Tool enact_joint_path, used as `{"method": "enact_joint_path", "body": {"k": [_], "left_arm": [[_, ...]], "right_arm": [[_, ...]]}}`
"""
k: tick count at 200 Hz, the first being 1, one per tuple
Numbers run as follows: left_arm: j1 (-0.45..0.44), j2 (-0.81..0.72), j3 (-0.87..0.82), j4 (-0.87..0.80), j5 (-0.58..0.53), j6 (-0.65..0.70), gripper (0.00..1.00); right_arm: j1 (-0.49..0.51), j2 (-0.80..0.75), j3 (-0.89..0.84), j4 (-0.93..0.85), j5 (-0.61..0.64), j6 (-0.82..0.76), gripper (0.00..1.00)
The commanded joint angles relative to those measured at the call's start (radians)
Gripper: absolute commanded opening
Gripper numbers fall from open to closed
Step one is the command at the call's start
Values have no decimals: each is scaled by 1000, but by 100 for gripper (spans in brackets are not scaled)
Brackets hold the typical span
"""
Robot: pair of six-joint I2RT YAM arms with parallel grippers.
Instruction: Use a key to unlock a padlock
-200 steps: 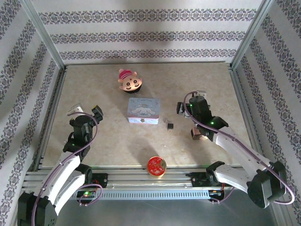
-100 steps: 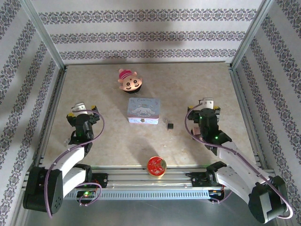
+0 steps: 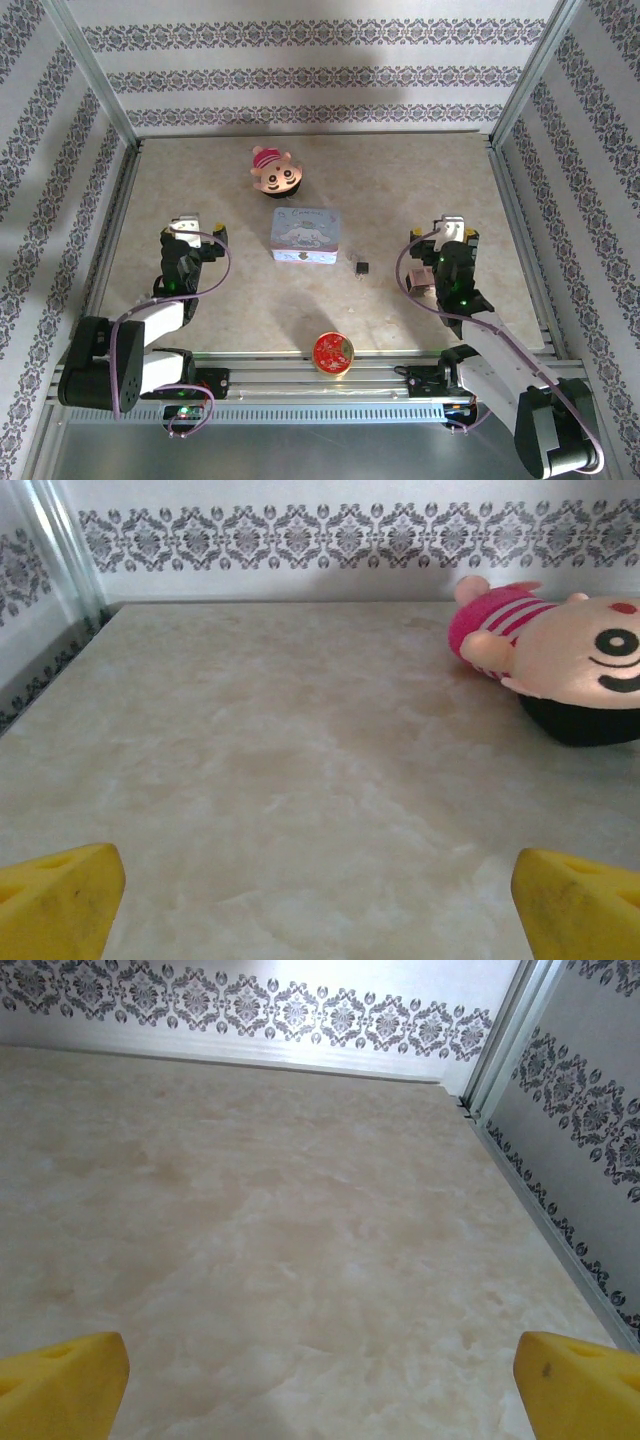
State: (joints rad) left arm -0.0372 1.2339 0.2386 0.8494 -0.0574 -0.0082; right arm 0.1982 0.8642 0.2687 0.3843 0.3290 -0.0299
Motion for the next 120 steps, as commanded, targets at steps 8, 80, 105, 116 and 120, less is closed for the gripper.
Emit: {"method": "enact_joint_path", "body": {"k": [8,80,105,116,120], "left_arm": [[18,53,-3,147,97,38,99],[36,259,-21,331,252,66,99],[56,292,-12,339,283,56,99],[69,322,-7,360,304,44,99],[77,335,-2,359,317,41,99]], "right_arm": [[-30,-6,-40,134,-65,-14,98],[-62,-12,-78,177,-103,-2,98],[-70,-24,-91,180,-113,2,98],[-74,-26,-97,188,-120,5,98],[-77,-27,-100,192,-122,5,98]]}}
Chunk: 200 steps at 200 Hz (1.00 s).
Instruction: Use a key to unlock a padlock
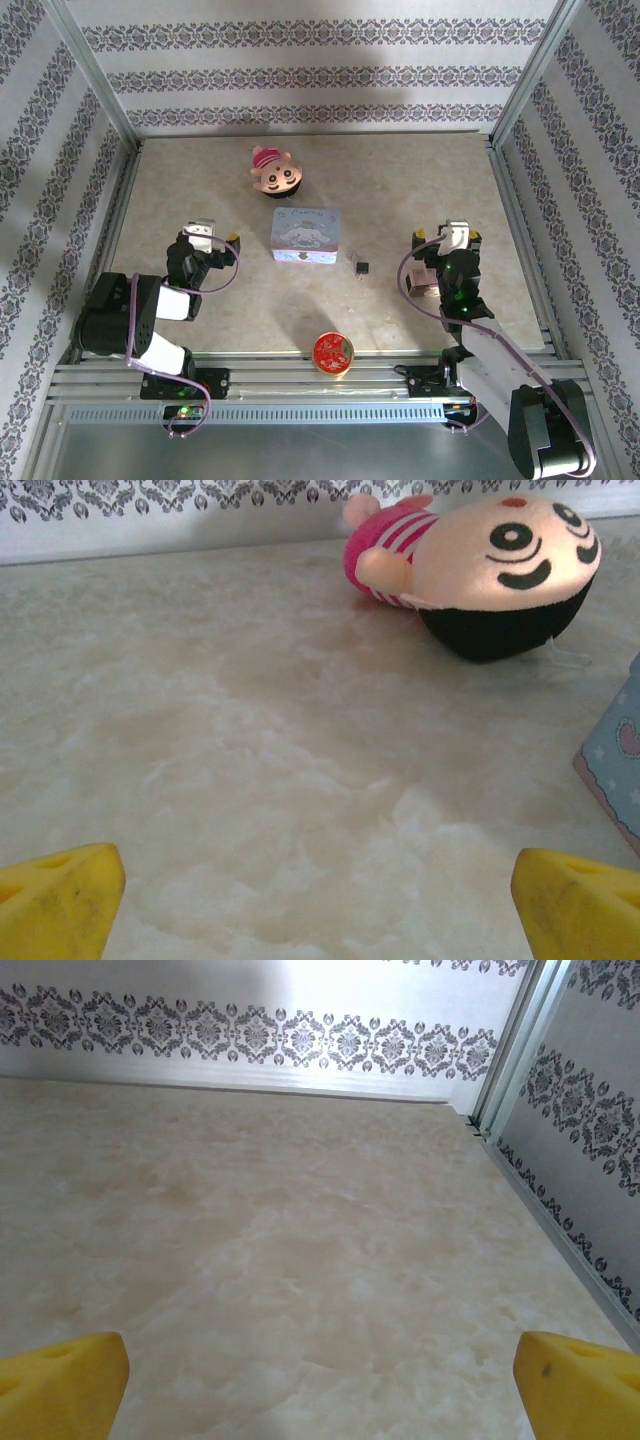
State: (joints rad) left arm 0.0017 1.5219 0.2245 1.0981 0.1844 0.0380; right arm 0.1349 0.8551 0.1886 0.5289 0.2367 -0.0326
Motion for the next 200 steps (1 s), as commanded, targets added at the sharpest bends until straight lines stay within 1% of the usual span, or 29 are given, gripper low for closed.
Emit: {"method": "enact_joint_path", "body": {"k": [1,14,22,28,34,40,47,66,71,80,93,121,173,200], "left_arm": [[40,49,14,111,78,-6,99],[57,97,44,122,117,-22,99],[72,68,80,11,130,-33,99],[78,58,117,-81,103,-46,99],[80,68,151,-127,66,-54,99],[66,76,150,-115,38,-45,99],[65,70,147,-118,35,-51,99],[58,69,144,-114,-55,-69,99],[56,69,140,-106,-63,-71,99],[55,72,137,-96,-35,-60,99],[55,70,154,-131,24,-37,99],[54,69,153,-130,28,-38,99],[54,71,151,-126,27,-38,99],[54,71,151,-126,27,-37,99]], "right_arm": [[-13,-18,-20,48,-30,8,98],[-18,-20,-26,62,-39,10,98],[-21,-19,-30,72,-46,12,98],[-23,-18,-33,79,-51,11,98],[-24,-16,-34,85,-56,11,98],[-27,-13,-35,92,-61,11,98],[-30,-9,-37,100,-64,12,98],[-37,11,-38,124,-66,10,98],[-38,18,-38,130,-66,10,98],[-44,32,-38,141,-67,11,98],[-51,51,-38,161,-72,13,98],[-65,107,-35,212,-91,22,98],[-93,264,-27,410,-133,32,98],[-100,312,-38,453,-147,33,98]]}}
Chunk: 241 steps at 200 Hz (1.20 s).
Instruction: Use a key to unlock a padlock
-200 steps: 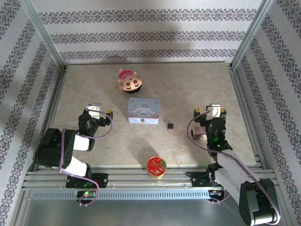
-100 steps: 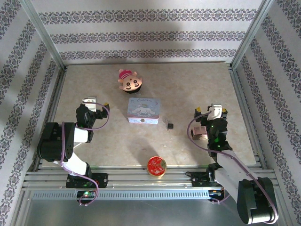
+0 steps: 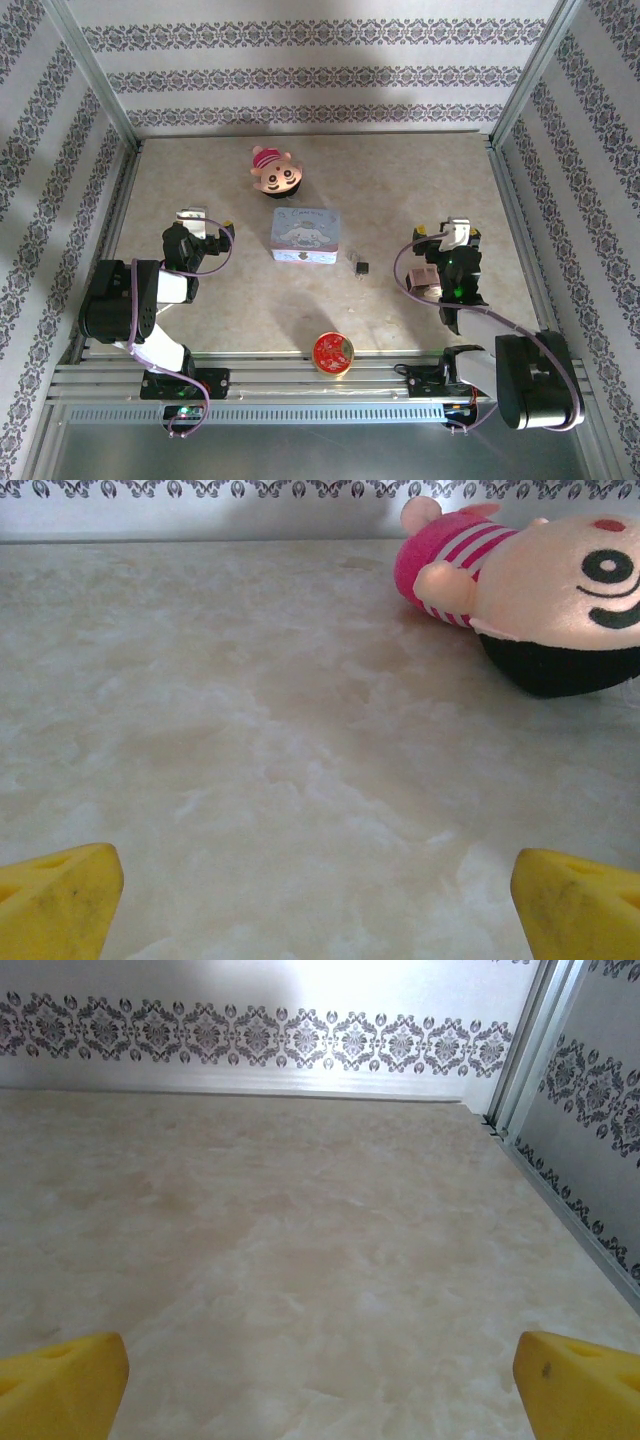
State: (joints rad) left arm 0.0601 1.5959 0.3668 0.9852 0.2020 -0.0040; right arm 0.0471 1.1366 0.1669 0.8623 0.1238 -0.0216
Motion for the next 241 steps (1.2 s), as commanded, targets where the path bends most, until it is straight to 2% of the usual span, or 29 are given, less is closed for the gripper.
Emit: {"method": "enact_joint_path", "body": {"k": [1,24,43,80,98,119,134,142,177,241], "left_arm": [[-5,-3,9,-13,10,5,99],[-5,-3,9,-13,10,5,99],[-4,-3,10,-13,10,5,99],[-5,-4,9,-13,12,6,99],[-5,-4,9,-14,13,5,99],[-4,-3,9,-14,14,5,99],[-5,-3,9,-13,14,5,99],[-4,-4,9,-13,14,6,99],[-5,-4,10,-12,13,6,99],[-4,-2,9,-12,13,6,99]], "right_arm": [[-13,32,-17,123,-35,22,98],[-38,108,-25,199,-48,46,98],[-72,182,-15,264,-113,86,98],[-82,455,10,524,-192,90,98],[-90,399,17,427,-193,95,98],[-115,438,65,412,-200,140,98],[-119,399,159,179,-279,103,98],[-86,395,194,111,-259,68,98],[-82,403,194,138,-320,51,98],[-82,403,194,139,-317,51,98]]}}
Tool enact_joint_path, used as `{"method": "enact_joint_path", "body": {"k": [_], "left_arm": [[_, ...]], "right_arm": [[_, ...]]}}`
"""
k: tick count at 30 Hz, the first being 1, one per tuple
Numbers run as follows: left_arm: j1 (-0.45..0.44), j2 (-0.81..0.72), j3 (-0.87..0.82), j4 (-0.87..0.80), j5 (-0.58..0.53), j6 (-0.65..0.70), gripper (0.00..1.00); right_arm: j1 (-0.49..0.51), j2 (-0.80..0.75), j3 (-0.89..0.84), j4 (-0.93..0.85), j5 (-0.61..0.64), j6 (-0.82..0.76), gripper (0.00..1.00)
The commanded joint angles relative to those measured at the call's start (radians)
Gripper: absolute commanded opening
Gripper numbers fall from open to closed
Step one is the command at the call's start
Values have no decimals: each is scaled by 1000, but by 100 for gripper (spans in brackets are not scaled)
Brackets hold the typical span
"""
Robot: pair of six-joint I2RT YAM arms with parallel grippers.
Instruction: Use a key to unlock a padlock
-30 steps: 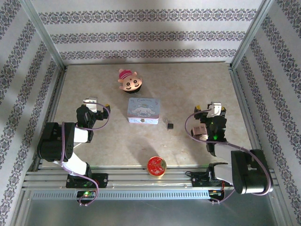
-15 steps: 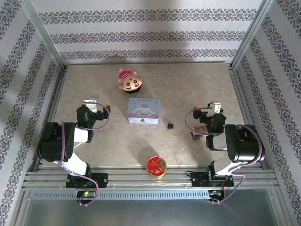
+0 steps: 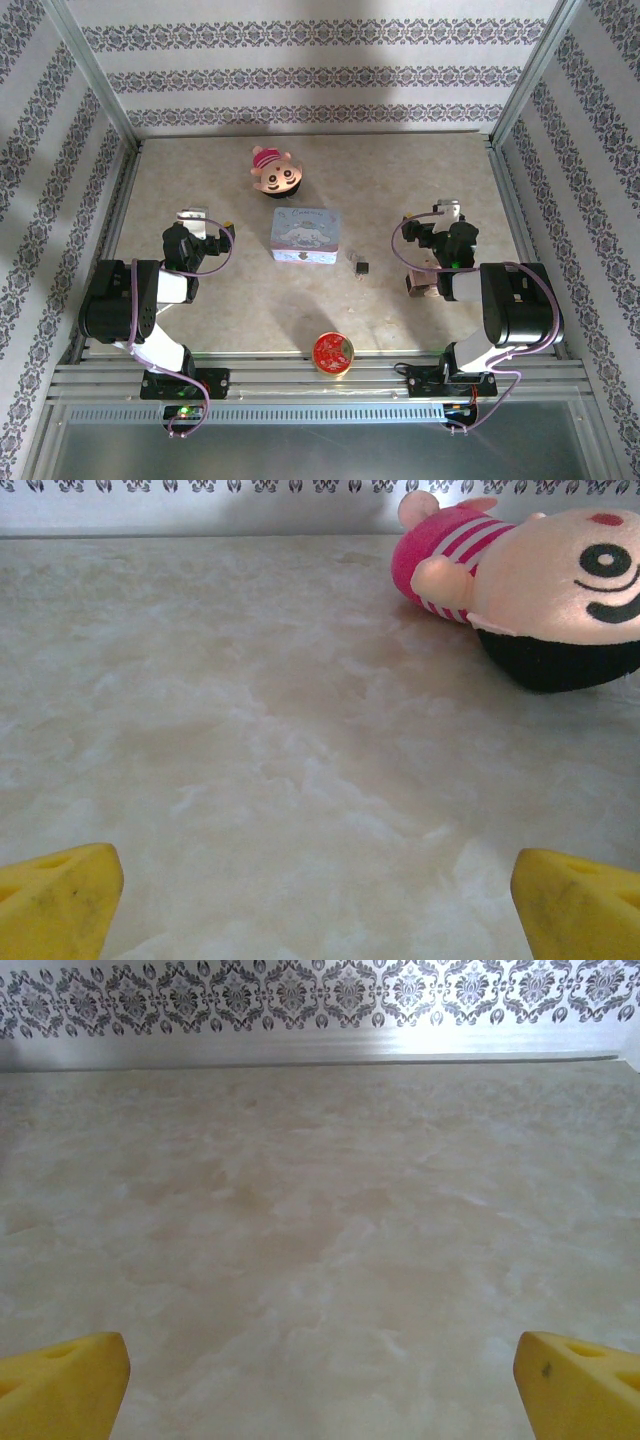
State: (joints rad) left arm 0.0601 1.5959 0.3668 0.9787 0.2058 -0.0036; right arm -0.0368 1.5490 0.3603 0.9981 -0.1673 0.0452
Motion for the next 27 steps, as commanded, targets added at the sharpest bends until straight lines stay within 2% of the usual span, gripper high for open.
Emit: {"method": "enact_joint_path", "body": {"k": [1,16,21,27], "left_arm": [[-4,-2,9,-6,9,5,99],[-5,-4,9,-5,9,4,99],[-4,-4,9,-5,9,5,99],[-5,-3,9,-5,9,5,99]], "right_arm": [[2,-9,0,4,-26,-15,98],[2,-10,0,1,-24,-16,98],[10,-10,6,-13,31,-10,98],[11,-10,6,-13,32,-9,98]]}}
